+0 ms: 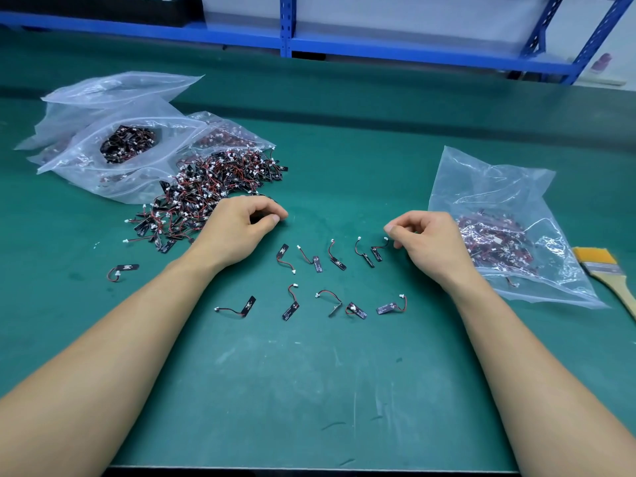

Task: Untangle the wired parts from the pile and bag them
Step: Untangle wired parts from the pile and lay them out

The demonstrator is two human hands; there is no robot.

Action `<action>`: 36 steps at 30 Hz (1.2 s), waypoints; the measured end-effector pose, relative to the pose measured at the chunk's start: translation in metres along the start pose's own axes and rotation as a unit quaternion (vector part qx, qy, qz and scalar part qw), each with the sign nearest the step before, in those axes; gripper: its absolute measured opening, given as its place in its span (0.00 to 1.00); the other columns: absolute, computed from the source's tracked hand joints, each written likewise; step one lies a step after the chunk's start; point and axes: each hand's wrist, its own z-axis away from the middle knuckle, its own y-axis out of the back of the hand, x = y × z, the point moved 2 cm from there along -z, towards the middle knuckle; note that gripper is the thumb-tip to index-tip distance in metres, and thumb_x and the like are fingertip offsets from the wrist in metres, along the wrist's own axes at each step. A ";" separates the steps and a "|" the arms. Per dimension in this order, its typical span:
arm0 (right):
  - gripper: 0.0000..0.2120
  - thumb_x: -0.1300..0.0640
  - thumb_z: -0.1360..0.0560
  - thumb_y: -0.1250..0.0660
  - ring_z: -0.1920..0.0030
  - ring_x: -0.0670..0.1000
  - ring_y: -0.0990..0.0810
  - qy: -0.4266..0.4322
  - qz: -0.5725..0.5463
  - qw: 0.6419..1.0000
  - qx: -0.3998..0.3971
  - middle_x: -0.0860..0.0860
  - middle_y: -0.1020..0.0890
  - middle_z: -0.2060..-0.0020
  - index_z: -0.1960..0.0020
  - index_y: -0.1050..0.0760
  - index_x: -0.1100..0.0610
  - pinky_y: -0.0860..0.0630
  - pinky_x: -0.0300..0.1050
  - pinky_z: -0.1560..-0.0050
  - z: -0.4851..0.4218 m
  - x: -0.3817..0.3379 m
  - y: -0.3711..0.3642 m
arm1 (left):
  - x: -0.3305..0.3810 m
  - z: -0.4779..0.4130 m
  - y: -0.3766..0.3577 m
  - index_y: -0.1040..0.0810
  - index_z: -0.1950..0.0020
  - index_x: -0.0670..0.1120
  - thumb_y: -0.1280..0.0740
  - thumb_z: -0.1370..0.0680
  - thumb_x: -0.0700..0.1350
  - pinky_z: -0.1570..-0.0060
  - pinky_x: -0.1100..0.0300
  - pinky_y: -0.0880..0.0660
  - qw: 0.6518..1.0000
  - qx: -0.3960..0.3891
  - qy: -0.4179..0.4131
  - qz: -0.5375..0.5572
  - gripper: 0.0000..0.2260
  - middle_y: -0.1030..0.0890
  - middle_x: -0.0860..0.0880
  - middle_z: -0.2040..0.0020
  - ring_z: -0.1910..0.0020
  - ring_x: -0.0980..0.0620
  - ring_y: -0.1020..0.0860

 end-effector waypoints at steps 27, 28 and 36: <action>0.07 0.55 0.26 0.28 0.75 0.40 0.29 0.010 0.017 1.000 0.002 0.45 0.19 0.73 0.64 0.17 0.51 0.33 0.31 0.73 -0.002 0.003 -0.001 | 0.001 0.001 0.001 0.15 0.50 0.54 0.31 0.22 0.42 0.50 0.68 0.28 1.000 -0.008 0.012 -0.006 0.08 0.16 0.56 0.52 0.52 0.56 0.20; 0.08 0.55 0.26 0.28 0.76 0.41 0.29 0.010 0.015 1.000 0.001 0.45 0.19 0.73 0.64 0.18 0.51 0.33 0.31 0.73 -0.002 0.003 -0.001 | 0.001 0.001 0.001 0.15 0.50 0.54 0.31 0.22 0.42 0.49 0.66 0.27 1.000 -0.008 0.012 -0.007 0.08 0.16 0.56 0.52 0.52 0.56 0.20; 0.08 0.55 0.26 0.28 0.75 0.41 0.29 0.010 0.012 1.000 0.001 0.46 0.19 0.73 0.63 0.18 0.51 0.32 0.32 0.74 -0.002 0.004 0.000 | 0.003 0.002 0.001 0.15 0.50 0.53 0.31 0.22 0.42 0.47 0.61 0.26 1.000 -0.008 0.014 -0.007 0.07 0.16 0.55 0.52 0.51 0.55 0.20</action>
